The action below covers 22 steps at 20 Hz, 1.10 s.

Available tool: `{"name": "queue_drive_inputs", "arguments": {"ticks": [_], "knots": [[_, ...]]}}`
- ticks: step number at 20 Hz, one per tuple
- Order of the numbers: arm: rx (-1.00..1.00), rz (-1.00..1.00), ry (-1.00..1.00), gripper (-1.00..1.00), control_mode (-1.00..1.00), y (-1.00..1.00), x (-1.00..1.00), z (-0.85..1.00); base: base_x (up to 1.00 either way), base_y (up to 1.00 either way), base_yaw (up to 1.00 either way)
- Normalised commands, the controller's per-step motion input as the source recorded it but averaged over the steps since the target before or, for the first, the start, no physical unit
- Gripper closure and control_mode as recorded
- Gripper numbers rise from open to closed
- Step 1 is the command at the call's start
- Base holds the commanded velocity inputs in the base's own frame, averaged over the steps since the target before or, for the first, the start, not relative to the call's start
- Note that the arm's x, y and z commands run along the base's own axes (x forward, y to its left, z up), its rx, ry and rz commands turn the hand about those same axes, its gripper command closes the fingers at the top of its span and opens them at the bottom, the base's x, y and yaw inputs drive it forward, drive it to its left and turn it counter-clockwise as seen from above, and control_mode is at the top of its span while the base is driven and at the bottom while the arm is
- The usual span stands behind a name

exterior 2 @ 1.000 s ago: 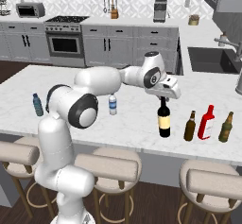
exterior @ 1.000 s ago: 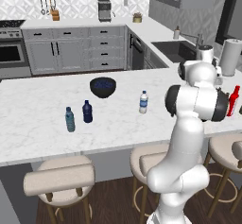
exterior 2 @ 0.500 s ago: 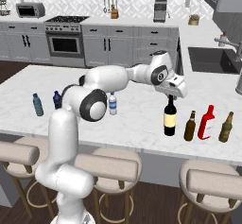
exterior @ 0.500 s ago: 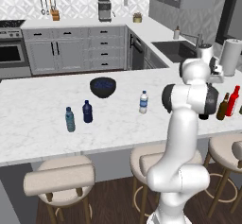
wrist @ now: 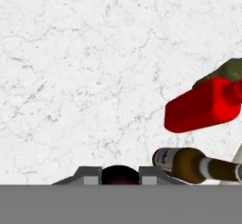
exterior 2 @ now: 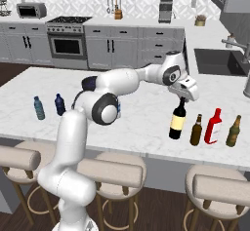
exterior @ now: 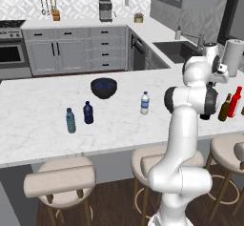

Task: Move the plastic bottles in the middle to the plastics group, and the glass bottles in the middle to the glass group.

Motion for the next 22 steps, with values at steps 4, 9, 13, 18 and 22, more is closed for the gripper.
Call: {"name": "queue_drive_inputs", "arguments": {"ticks": [4,9,13,18,22], "knots": [[0.00,-0.12,-0.14,1.00,-1.00,0.00,-0.33,-0.05,0.00,0.00,0.00],[0.00,-0.10,-0.14,1.00,-1.00,0.00,-0.26,0.00,0.00,0.00,0.00],[-0.11,-0.07,-0.20,1.00,-1.00,0.00,-0.24,-0.08,0.00,0.00,0.00],[-0.22,-0.03,-0.23,1.00,-1.00,-0.01,-0.16,-0.07,0.00,0.00,0.00],[-0.19,-0.03,-0.08,1.00,-1.00,0.00,-0.17,-0.18,0.00,0.00,0.00]]}}
